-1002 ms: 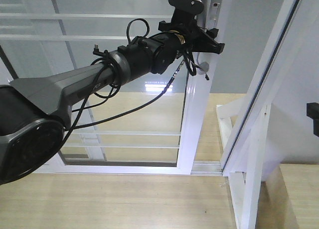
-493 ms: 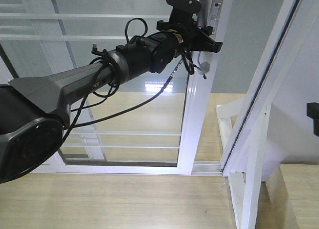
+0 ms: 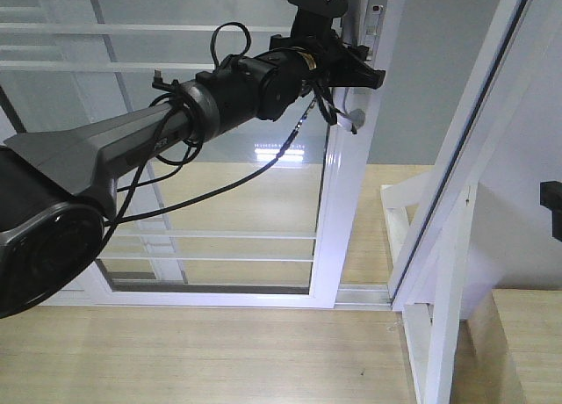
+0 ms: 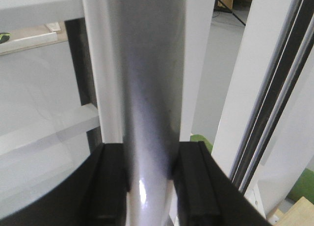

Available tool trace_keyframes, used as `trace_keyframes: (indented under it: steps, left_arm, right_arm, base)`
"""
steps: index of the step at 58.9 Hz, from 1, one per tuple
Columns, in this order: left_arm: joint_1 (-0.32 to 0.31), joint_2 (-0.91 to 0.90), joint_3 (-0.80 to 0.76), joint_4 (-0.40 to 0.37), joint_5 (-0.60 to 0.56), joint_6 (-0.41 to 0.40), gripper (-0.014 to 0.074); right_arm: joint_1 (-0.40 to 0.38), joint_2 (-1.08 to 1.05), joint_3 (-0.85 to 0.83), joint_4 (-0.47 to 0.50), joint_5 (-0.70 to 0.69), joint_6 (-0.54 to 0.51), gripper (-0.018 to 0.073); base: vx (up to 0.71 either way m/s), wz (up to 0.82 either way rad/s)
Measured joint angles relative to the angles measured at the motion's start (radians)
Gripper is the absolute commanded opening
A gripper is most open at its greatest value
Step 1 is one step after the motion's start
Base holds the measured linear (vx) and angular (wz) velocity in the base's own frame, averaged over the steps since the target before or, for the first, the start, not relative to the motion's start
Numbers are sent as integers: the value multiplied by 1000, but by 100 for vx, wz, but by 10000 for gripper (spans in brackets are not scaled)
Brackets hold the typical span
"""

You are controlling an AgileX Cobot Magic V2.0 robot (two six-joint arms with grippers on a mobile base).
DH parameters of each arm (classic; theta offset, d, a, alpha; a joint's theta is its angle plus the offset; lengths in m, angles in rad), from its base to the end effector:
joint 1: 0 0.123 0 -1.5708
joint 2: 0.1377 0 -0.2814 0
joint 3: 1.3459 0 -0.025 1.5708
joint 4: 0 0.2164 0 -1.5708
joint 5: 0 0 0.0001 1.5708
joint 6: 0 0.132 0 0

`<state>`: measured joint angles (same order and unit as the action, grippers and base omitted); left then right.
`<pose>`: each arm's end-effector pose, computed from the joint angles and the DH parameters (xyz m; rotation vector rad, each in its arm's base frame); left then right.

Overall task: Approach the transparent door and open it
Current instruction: 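Slide the glass door along its track away from the frame post with left gripper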

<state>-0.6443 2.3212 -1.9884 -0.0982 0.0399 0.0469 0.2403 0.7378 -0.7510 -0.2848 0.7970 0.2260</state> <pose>0.4482 -0.3374 0.2349 0.5533 1.8013 -0.4843 0.1358 0.0059 0.3047 -0.1325 2.2279 -0.0833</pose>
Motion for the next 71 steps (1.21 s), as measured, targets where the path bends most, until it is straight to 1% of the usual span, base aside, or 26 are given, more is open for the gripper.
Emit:
trace_keyframes:
  steps: [20,41,71]
  left_arm:
    - [22,-19,0,18,64,0,-6]
    - [57,-56,8,24,160,0,-6]
    - [121,-116,16,37,334,0,-6]
  right_arm:
    - [0,0,0,0,8,0,594]
    - [0,0,0,0,9,0,594]
    - [0,0,0,0,9,0,594]
  base:
    - [0,0]
    - [0,0]
    - [0,0]
